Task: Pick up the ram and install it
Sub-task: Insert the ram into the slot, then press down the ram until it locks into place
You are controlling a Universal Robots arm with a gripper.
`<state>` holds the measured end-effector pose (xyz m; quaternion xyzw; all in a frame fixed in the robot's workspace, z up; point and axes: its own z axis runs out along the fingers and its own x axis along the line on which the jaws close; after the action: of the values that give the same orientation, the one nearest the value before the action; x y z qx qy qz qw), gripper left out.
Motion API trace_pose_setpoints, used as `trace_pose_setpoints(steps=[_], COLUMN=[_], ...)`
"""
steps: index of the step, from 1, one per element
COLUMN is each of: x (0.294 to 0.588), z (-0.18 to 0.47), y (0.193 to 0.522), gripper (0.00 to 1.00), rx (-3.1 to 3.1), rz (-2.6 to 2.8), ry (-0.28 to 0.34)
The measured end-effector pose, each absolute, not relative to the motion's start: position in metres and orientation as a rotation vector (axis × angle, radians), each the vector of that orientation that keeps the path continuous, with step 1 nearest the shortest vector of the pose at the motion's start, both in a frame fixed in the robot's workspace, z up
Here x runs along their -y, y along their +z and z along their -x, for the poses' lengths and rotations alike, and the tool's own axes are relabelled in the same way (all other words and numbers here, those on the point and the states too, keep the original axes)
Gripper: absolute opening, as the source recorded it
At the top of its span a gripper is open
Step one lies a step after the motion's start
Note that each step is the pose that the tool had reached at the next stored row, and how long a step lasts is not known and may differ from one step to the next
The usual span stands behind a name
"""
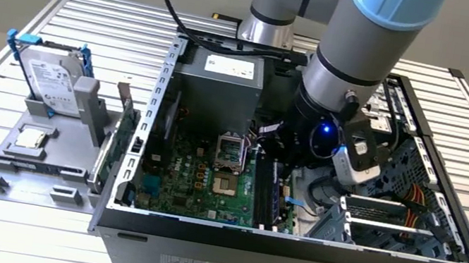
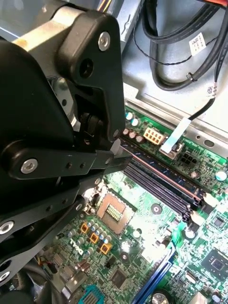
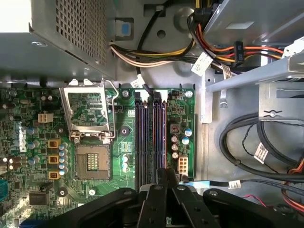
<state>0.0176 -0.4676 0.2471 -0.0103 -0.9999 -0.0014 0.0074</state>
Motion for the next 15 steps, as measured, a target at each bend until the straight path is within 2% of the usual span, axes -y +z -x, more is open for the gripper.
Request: trace_pose_setpoints(steps=[15], x=[0.4684], z=[-0.0176], y=[0.2471], gripper=[0.00], rx=[3.126], rz=[0.031], ry=[-0.022])
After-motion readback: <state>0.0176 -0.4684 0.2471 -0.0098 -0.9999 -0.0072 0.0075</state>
